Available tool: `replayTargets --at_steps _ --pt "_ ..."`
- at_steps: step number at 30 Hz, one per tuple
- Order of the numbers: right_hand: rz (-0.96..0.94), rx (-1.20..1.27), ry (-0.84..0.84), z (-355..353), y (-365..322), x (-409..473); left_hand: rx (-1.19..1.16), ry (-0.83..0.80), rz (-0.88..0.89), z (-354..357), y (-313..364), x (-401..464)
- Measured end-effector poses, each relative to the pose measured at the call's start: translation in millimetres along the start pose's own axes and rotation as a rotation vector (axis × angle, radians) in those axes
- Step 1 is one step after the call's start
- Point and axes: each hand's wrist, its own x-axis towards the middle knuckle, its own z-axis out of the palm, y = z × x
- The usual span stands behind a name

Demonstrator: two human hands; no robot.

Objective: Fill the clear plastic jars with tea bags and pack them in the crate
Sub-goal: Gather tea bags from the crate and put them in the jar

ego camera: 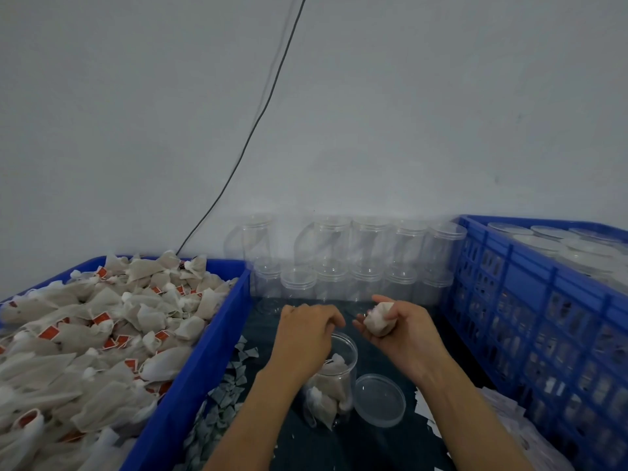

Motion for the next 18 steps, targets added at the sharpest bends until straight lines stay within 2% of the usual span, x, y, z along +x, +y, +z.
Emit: replayTargets --at_steps 5,10,15,18 --pt "-0.048 -0.18 -0.112 6 3 -1 -0.307 0.109 -0.16 3 -10 -5" --pt "-0.279 -0.729 -0.046 8 22 3 -0.62 0.101 -0.269 9 -16 -13" --pt "-0.362 -0.897 -0.137 6 37 5 -0.545 0.131 -0.3 13 -27 -20" --pt "-0.435 -1.131 -0.151 1 38 6 -0.494 0.156 -0.324 14 -36 -23"
